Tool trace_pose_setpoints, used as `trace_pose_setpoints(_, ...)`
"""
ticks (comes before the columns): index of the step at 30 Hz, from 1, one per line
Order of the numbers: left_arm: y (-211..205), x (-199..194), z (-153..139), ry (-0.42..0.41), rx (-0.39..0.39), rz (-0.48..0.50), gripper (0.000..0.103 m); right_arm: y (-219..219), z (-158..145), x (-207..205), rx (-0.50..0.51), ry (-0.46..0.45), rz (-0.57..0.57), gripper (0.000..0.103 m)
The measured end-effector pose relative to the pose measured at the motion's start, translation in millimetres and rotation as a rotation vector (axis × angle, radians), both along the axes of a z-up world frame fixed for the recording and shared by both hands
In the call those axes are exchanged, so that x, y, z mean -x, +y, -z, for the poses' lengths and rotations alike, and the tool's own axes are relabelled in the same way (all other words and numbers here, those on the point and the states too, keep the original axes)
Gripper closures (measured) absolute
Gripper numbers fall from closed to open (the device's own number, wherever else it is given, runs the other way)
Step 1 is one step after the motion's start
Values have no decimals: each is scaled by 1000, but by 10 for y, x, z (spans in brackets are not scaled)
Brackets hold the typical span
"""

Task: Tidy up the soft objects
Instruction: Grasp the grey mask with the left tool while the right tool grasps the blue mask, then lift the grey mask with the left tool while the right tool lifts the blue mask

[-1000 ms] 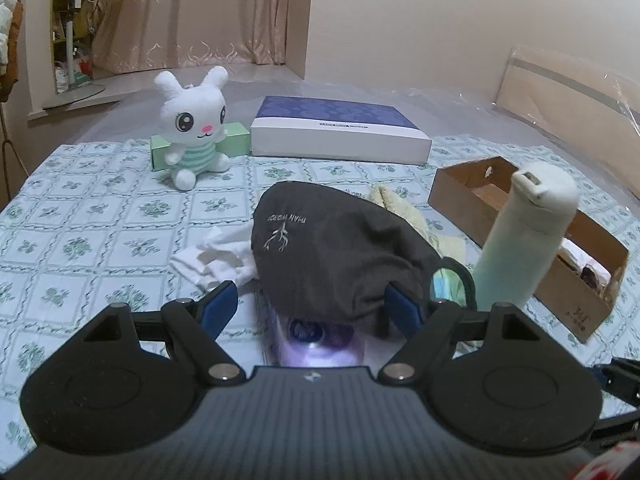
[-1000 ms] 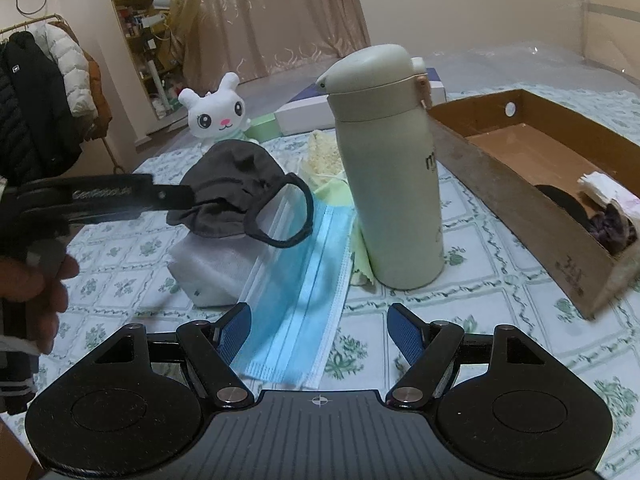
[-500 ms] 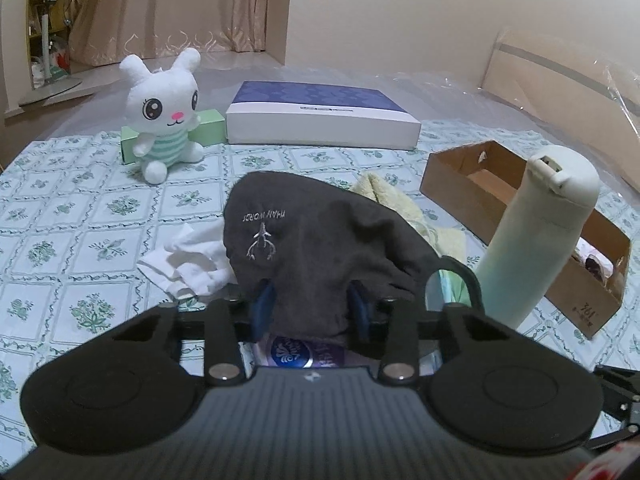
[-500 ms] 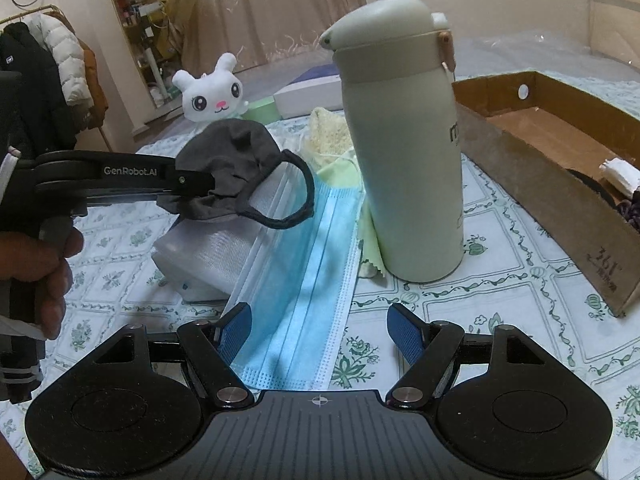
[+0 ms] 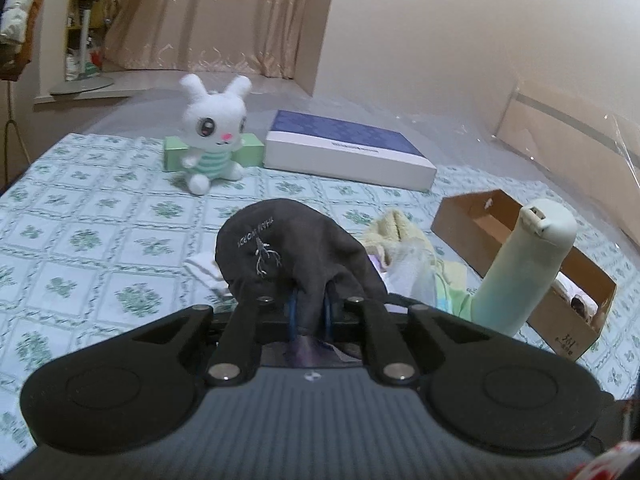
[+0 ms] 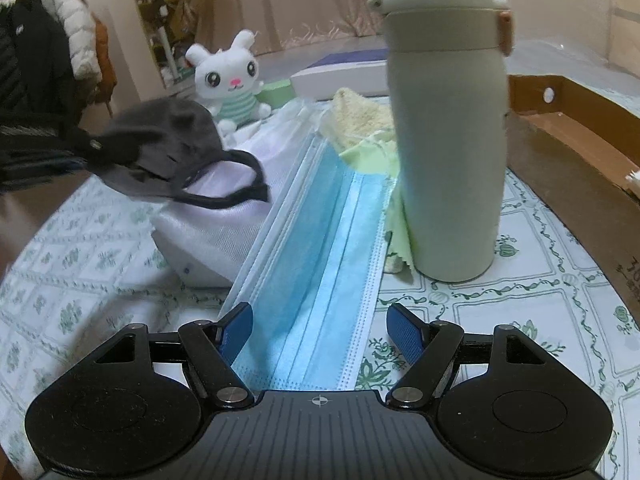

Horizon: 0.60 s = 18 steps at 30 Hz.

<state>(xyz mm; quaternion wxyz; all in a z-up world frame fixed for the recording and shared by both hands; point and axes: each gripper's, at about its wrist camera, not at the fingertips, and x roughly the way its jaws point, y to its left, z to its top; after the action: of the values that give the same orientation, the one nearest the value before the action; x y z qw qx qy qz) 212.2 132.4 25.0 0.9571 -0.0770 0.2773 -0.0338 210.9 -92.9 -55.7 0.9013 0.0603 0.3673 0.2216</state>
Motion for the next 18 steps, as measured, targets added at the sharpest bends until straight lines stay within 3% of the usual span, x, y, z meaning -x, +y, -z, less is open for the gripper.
trace_pose_setpoints(4,84,182,-11,-2,-11,-26,92,99,50,-2,47,-11,-34,30)
trace_pose_setpoints(10,194,409,55,24,-6,-59,92,283,137,26,157,-40,-83,57)
trace_pose_setpoints(13,221,495,117,43,-1,-66,92,311,147,58,199,-56,-105,79)
trace_pose_setpoints(15,220,548,149,52,1,-70,92,303,144,83,217,-54,-110,103)
trace_pose_setpoints(18,217,643,177,59,-1,-77,92,248,121,134,213,-42,-106,103)
